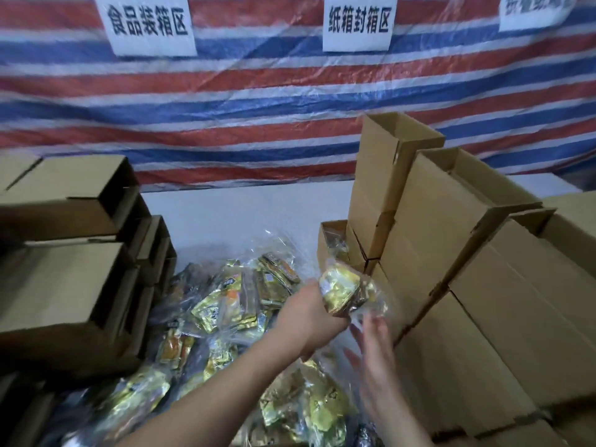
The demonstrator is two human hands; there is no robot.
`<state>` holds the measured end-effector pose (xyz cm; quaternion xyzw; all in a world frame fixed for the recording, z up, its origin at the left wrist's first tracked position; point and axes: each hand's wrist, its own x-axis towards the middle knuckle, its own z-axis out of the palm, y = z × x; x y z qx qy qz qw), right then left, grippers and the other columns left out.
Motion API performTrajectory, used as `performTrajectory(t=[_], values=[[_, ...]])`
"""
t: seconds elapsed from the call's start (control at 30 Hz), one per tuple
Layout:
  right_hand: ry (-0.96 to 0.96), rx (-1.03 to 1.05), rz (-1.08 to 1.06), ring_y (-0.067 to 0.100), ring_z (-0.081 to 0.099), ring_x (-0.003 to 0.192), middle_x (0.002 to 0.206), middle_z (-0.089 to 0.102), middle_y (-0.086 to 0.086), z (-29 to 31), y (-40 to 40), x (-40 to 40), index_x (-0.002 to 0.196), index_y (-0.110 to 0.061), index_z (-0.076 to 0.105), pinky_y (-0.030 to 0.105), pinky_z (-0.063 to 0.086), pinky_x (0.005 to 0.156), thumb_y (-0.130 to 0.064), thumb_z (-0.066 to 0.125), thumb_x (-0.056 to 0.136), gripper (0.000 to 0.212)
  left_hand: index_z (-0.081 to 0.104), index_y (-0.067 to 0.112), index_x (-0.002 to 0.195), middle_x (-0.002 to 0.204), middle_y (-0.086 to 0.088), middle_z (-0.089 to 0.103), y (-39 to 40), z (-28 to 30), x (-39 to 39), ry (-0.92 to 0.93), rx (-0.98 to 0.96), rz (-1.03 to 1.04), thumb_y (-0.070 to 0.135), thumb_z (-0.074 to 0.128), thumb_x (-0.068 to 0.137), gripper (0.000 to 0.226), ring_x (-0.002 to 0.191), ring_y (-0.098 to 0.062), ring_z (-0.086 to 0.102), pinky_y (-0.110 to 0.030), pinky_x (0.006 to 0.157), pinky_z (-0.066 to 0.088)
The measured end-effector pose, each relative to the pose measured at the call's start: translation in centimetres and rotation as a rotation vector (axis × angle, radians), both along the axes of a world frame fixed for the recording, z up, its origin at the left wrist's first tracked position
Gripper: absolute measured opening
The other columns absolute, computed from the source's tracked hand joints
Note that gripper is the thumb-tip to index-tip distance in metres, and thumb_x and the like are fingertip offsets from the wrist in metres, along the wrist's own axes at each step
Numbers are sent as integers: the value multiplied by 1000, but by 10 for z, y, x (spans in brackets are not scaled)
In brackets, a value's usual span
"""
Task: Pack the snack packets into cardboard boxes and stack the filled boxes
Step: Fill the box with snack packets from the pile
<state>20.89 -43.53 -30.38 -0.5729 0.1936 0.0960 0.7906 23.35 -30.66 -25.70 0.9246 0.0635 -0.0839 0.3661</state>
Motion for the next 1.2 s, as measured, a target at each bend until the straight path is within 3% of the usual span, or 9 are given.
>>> performTrajectory(t=[0.23,0.33,0.4,0.5,0.57,0.67,0.8,1.07,1.2], values=[[140,484,200,31,74,90,107,73,21,49,67,-18,106,-6,78,38,61,63,-70,57,75,74,31,23,149,139,0,50,53,51,-56,-47,-72,-124,46,70,82,82,104,-13,64,-24,81,57],[107,578,143,33,74,88,104,75,16,51,69,-21,108,-14,79,46,60,74,-70,52,83,67,25,24,157,164,1,21,80,60,-77,-216,41,-66,52,55,95,74,148,-17,26,-34,119,28],[53,606,86,34,72,100,117,72,15,51,74,-25,122,-18,72,51,55,89,-66,50,88,63,24,21,157,165,0,19,92,56,-92,-291,68,109,53,47,99,71,151,-18,17,-41,123,19],[19,601,98,36,70,105,122,70,15,50,83,-35,122,-20,72,51,55,88,-68,47,90,62,46,8,144,134,-7,54,104,44,-110,-72,-341,257,54,52,96,66,122,-21,54,-47,109,42],[21,621,121,40,66,112,125,68,17,49,86,-42,121,-19,72,55,52,94,-69,51,88,64,64,1,108,92,-10,54,107,38,-119,-48,-575,253,44,53,100,45,79,-17,55,-38,80,51],[12,643,139,41,63,117,130,65,18,50,87,-50,128,-18,68,57,47,102,-70,54,87,68,59,6,88,77,-8,56,105,34,-129,-142,-660,335,28,47,105,30,61,-17,58,-23,59,47],[-52,616,209,38,67,110,126,67,19,48,85,-58,129,-14,67,50,57,87,-66,57,87,68,58,5,93,79,-8,59,97,37,-131,-237,-445,288,29,42,106,32,63,-19,68,-40,60,54],[-79,579,246,38,69,103,120,68,22,57,84,-61,131,-7,63,49,58,84,-62,83,61,92,56,19,131,109,6,67,92,35,-133,-167,-301,187,43,39,105,39,97,-10,65,-34,85,56],[-112,727,295,39,66,111,129,64,21,58,85,-64,136,-13,61,51,55,92,-59,69,77,75,48,22,140,106,7,64,95,25,-137,-100,-505,279,54,44,100,52,82,-6,66,-21,55,53]])
